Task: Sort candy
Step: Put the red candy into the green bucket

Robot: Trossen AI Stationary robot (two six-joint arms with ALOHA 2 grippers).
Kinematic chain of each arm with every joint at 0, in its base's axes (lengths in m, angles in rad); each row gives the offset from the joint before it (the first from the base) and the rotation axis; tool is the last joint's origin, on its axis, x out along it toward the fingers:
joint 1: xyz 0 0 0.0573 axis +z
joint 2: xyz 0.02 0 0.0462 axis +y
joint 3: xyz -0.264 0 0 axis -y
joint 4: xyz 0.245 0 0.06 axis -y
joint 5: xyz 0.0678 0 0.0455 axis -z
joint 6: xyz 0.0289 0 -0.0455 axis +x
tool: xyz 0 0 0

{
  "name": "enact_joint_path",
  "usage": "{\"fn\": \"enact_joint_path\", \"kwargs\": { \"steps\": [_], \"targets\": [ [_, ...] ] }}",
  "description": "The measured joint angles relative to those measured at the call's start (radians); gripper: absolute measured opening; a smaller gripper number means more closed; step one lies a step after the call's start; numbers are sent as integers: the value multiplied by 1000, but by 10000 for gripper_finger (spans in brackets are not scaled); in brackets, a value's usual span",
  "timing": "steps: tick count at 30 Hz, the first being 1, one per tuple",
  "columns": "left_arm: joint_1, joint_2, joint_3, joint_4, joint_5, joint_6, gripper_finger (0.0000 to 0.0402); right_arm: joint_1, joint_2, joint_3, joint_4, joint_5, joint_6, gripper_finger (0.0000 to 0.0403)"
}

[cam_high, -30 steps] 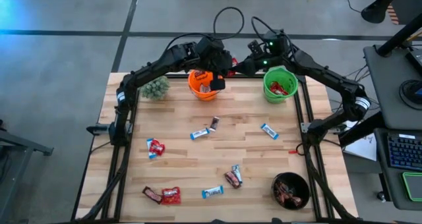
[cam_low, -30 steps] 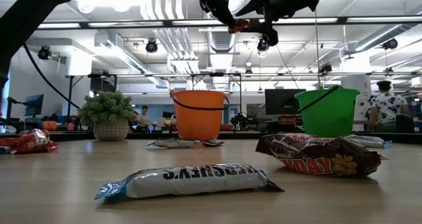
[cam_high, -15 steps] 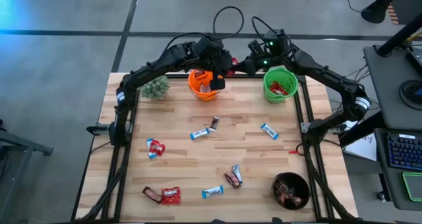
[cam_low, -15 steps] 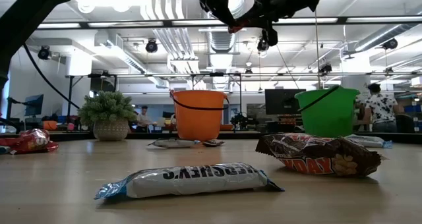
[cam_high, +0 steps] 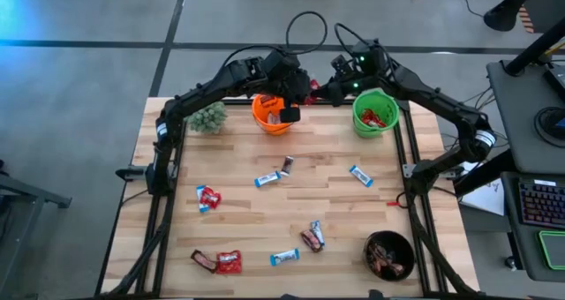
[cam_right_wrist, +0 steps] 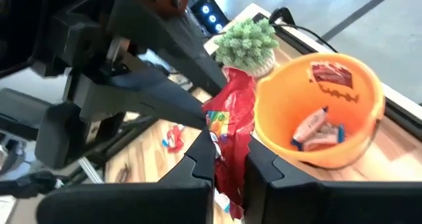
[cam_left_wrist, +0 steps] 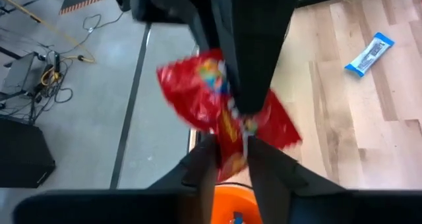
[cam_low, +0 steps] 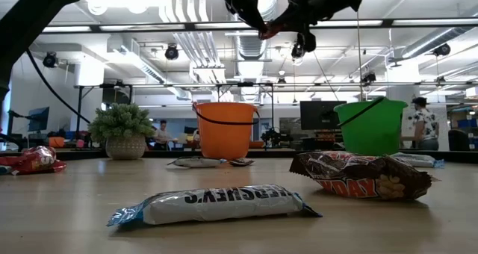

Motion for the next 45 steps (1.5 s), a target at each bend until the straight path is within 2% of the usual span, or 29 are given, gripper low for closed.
{"fn": "enact_joint_path", "kwargs": {
  "steps": [9,16,22,26,33,45],
  "targets": [
    [1,0,0,-46,-150,38,144,-31,-5,111,-246,36,-133,22],
    [1,0,0,-111,-168,44,155,-56,-15,188,-571,219,-287,22],
    [5,0,0,-166,-168,45,155,-57,-35,192,-764,420,-361,22],
    [8,0,0,-199,-168,44,155,-61,-34,192,-825,541,-372,22],
    [11,0,0,-259,-168,17,155,-105,-34,192,-900,693,-388,22],
    [11,0,0,-284,-168,-5,155,-173,-31,191,-994,745,-436,22]
  ]
}}
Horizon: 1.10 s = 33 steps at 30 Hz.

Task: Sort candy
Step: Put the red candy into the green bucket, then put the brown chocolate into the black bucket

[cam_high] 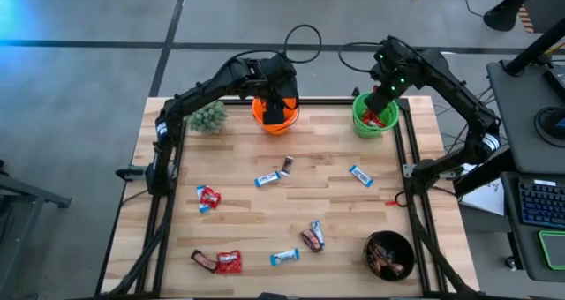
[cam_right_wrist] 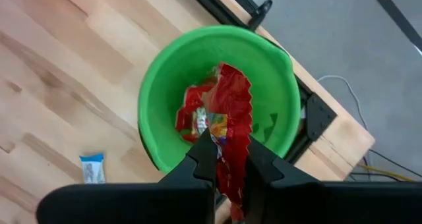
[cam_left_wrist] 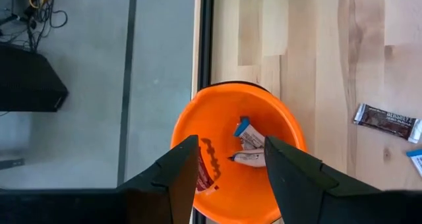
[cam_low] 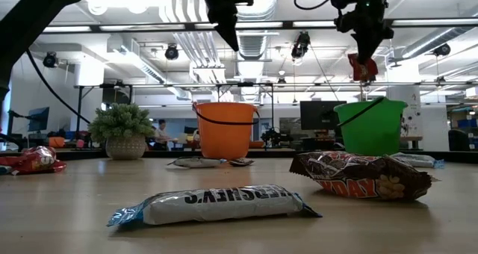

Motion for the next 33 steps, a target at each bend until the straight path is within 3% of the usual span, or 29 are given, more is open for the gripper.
{"fn": "enact_joint_path", "kwargs": {
  "steps": [7,21,33],
  "targets": [
    [0,0,0,-15,0,0,155,1,0,0,-23,10,-1,31],
    [0,1,0,-75,0,-63,156,1,0,-1,-18,18,12,136],
    [1,2,-1,-117,0,-105,156,2,0,-1,-6,18,12,138]
  ]
}}
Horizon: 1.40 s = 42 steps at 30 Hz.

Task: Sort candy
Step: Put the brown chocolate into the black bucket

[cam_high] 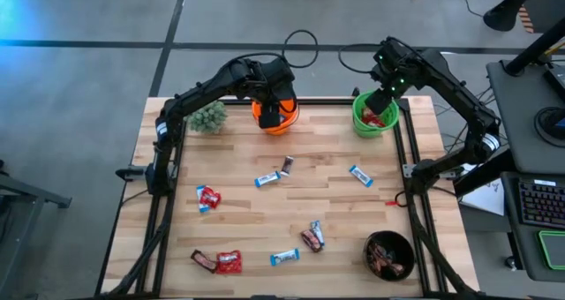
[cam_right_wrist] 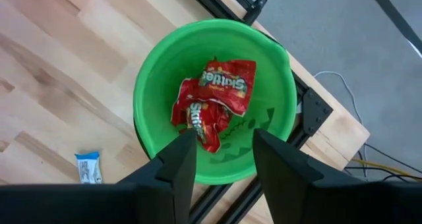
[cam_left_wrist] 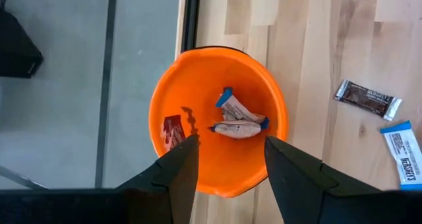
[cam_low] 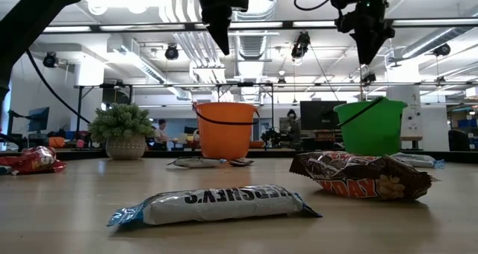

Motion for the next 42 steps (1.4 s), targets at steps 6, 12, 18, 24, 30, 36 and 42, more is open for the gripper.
{"fn": "enact_joint_path", "kwargs": {
  "steps": [6,12,18,24,30,36,42],
  "targets": [
    [0,0,0,-19,-2,-51,156,0,0,0,7,0,0,131],
    [-7,0,-5,-150,11,-96,156,0,0,0,10,0,-1,132],
    [-31,-6,-12,-149,229,-136,156,0,0,0,15,0,-10,137],
    [-55,-8,-12,-149,246,-137,157,0,0,0,16,0,0,131],
    [-55,-8,-18,-149,245,-162,190,0,0,0,10,0,53,133],
    [-64,-6,-21,-149,246,-159,222,0,-2,0,-41,-1,124,135],
    [-100,-1,-42,-143,366,-110,219,12,-3,0,-110,-7,179,128]
  ]
}}
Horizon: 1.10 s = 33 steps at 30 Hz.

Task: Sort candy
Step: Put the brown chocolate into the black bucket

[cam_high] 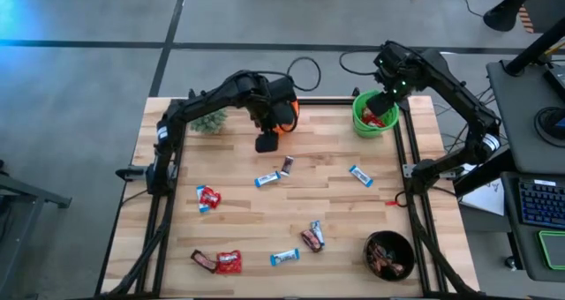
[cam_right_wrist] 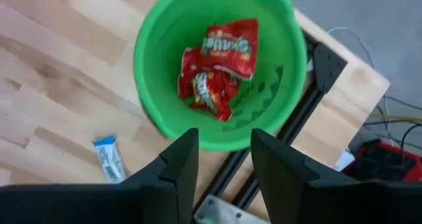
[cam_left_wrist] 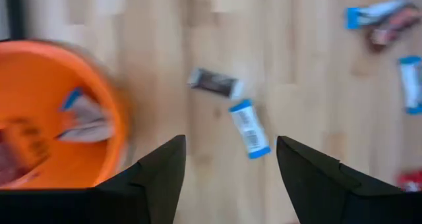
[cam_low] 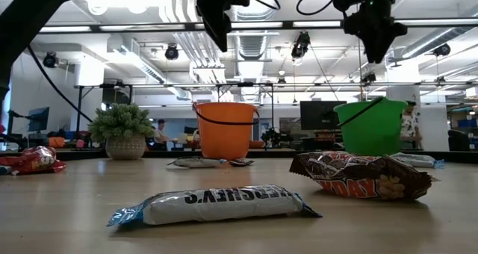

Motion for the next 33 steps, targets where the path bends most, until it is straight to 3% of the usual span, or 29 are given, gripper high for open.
{"fn": "enact_joint_path", "kwargs": {
  "steps": [12,33],
  "targets": [
    [-186,3,-141,24,5,40,214,129,-44,0,-18,-90,120,140],
    [-423,3,-307,364,4,40,214,364,-156,0,-18,-91,412,151]
  ]
}}
